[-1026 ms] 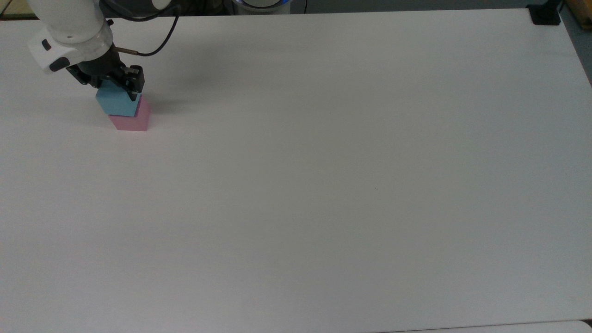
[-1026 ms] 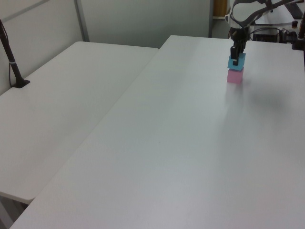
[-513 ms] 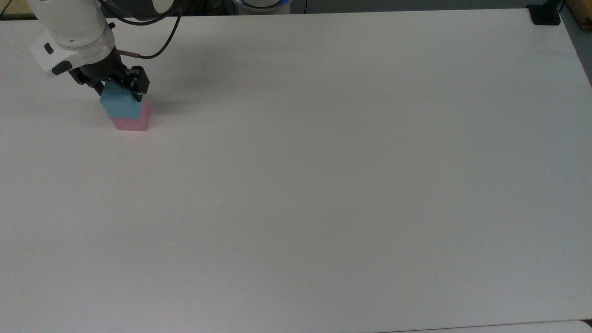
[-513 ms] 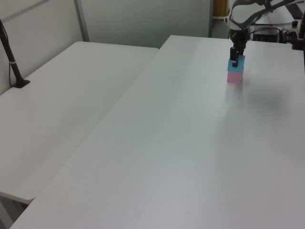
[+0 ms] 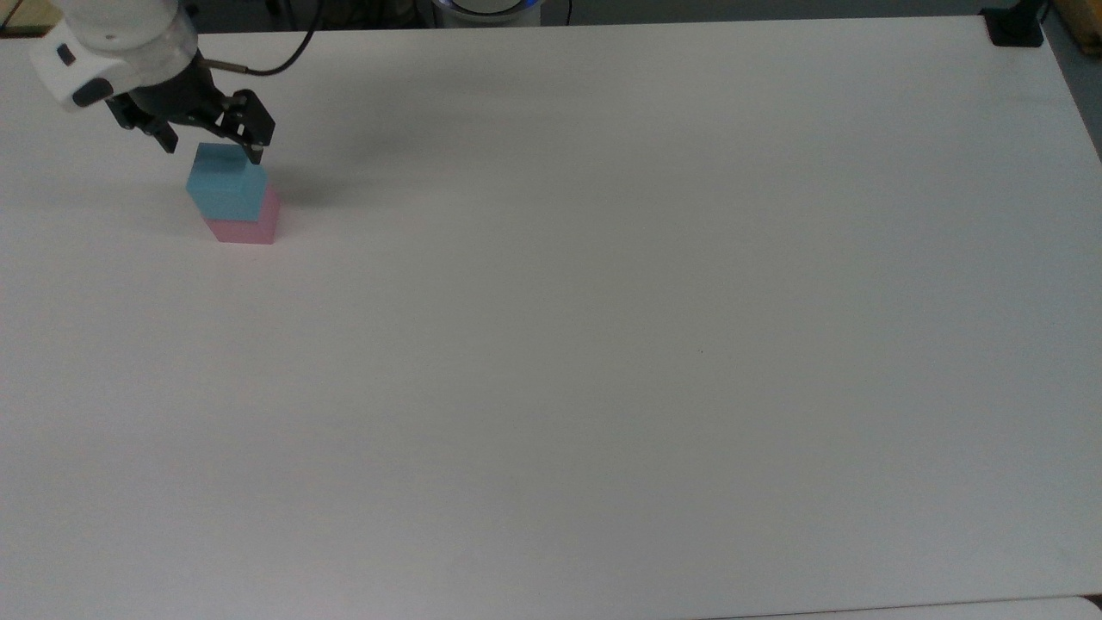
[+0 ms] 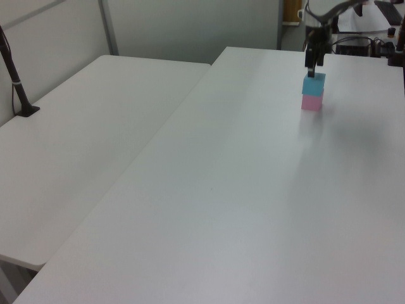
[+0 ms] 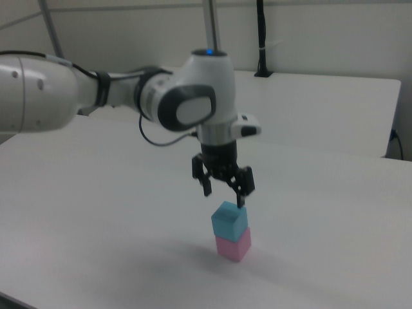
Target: Put blue cube on pink cube
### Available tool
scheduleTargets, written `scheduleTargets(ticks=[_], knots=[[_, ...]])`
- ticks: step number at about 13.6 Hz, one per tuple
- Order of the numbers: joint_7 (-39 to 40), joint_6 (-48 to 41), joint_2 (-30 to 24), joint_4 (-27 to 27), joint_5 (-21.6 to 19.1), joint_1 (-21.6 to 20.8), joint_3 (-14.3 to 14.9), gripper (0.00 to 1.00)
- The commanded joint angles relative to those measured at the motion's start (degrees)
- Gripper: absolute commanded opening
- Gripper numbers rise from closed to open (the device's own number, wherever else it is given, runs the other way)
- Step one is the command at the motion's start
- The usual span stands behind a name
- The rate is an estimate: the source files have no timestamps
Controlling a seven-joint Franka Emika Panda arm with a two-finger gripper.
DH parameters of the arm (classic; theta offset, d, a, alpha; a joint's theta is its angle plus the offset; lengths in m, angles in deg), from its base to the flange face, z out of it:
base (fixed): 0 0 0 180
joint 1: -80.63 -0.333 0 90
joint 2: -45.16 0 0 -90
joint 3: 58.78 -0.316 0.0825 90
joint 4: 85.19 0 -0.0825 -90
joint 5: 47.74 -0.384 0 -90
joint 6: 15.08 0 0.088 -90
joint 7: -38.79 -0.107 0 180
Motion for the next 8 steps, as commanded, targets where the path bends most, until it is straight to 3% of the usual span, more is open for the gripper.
scheduleTargets(ticks=[1,3,6,7,8], knots=[[-2.76,-11.85,-2.41,-9.74,-0.76,-1.95,-1.35,1.00],[-5.76,-14.76,-2.67,-13.80,-0.33,-2.91,-1.79,1.00],[-11.54,-19.33,-4.60,-15.22,4.86,-10.36,-2.23,1.00],[-15.75,-19.52,-4.95,-15.22,4.86,-11.87,-3.36,1.00],[-19.10,-19.52,-5.31,-15.22,4.86,-11.79,-6.33,1.00]])
